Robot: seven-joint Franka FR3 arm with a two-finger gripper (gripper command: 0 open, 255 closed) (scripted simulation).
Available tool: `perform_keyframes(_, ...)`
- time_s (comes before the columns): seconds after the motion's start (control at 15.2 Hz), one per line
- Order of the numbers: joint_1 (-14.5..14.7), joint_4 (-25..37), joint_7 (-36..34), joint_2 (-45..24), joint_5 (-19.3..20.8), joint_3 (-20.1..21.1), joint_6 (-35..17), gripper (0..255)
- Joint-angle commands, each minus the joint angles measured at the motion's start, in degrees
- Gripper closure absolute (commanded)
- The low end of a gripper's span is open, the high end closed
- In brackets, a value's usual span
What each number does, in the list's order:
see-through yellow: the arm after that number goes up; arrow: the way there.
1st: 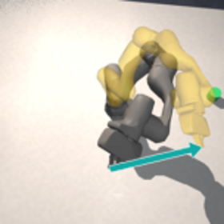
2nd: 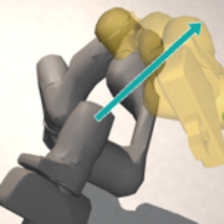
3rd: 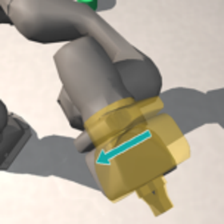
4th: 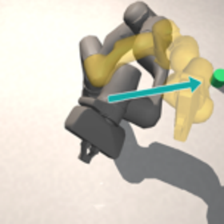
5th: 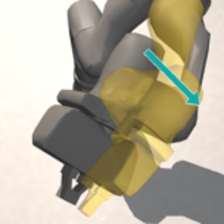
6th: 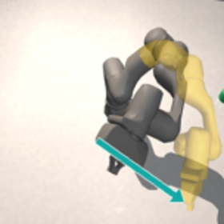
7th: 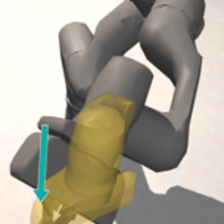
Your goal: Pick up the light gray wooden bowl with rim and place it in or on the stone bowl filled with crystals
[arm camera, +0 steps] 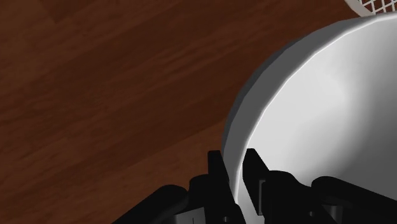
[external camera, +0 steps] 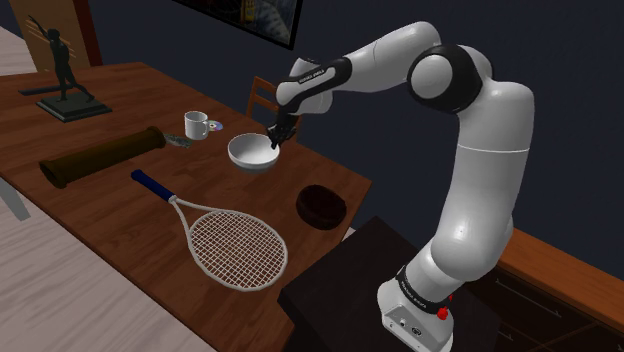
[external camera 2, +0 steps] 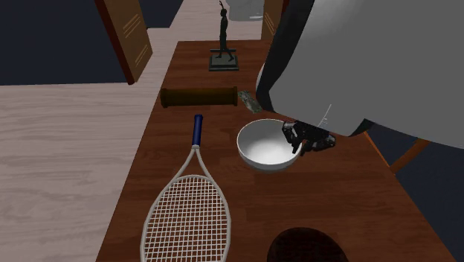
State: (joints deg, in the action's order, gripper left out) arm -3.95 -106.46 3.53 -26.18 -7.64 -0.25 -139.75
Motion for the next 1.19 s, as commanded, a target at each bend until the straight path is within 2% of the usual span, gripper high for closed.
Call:
perform_keyframes(0.0,0.15,-0.02,-0.32,1.14,0.16,-0.05,1.08,255)
perform_keyframes(0.46,0.23,1.11,-0.88,3.94,0.58,-0.25,5.01,255)
perform_keyframes(1.12,-4.76,-21.49,8.27,21.69,-1.39,-2.56,0.97,255)
